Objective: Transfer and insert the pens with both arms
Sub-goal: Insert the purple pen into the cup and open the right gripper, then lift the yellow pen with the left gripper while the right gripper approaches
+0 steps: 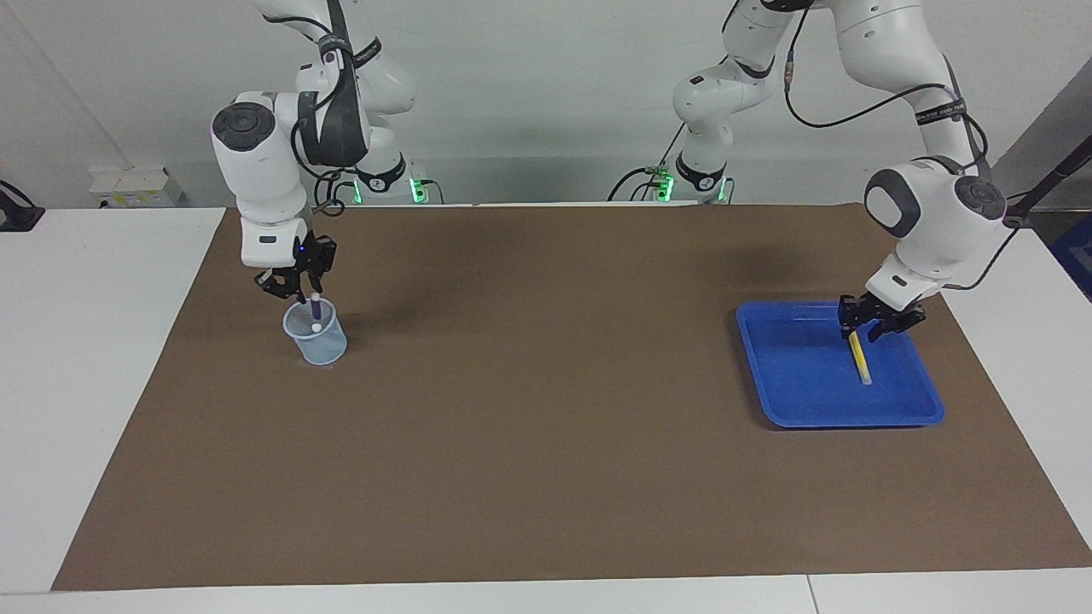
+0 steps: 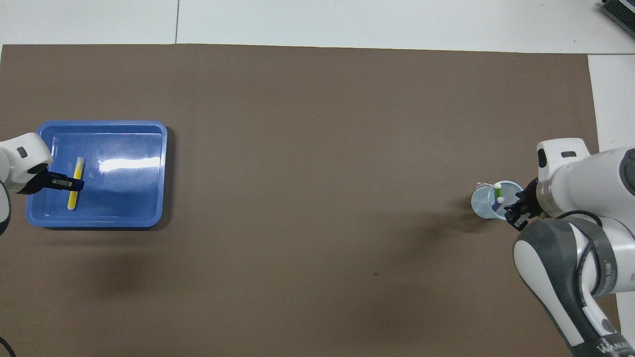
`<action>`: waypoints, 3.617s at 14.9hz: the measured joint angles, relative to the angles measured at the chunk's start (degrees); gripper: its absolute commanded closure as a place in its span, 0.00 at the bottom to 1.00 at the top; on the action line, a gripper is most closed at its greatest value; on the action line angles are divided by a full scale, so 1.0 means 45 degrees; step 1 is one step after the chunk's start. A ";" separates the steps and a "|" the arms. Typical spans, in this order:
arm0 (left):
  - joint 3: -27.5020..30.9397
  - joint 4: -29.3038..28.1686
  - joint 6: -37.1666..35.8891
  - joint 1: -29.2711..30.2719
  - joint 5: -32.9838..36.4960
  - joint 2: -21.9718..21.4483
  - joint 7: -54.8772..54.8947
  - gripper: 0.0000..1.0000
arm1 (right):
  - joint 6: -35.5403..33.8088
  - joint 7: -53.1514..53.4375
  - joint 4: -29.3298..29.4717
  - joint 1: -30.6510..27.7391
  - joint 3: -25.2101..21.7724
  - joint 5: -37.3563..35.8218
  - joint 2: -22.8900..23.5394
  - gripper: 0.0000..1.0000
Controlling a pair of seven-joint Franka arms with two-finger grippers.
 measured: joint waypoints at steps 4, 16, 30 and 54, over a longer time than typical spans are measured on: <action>0.0119 0.0020 0.0952 0.0205 0.0085 0.0673 0.0200 0.46 | 0.0000 0.0000 0.0011 0.0026 0.0068 0.0272 -0.0009 0.00; 0.0073 0.0188 0.1981 0.0316 0.0097 0.1386 0.0310 1.00 | -0.0004 0.0115 0.0103 0.0031 0.0184 0.2357 -0.0053 0.00; -0.0109 0.2459 -0.2495 0.0059 0.0100 0.1220 -0.1419 1.00 | -0.0981 0.5373 0.0254 0.0110 0.1136 0.5658 -0.0090 0.00; -0.0347 0.2640 -0.7208 -0.3199 -0.7665 -0.3751 -2.1613 1.00 | 0.1622 1.4890 0.2328 0.0962 0.3852 1.3083 0.0007 0.00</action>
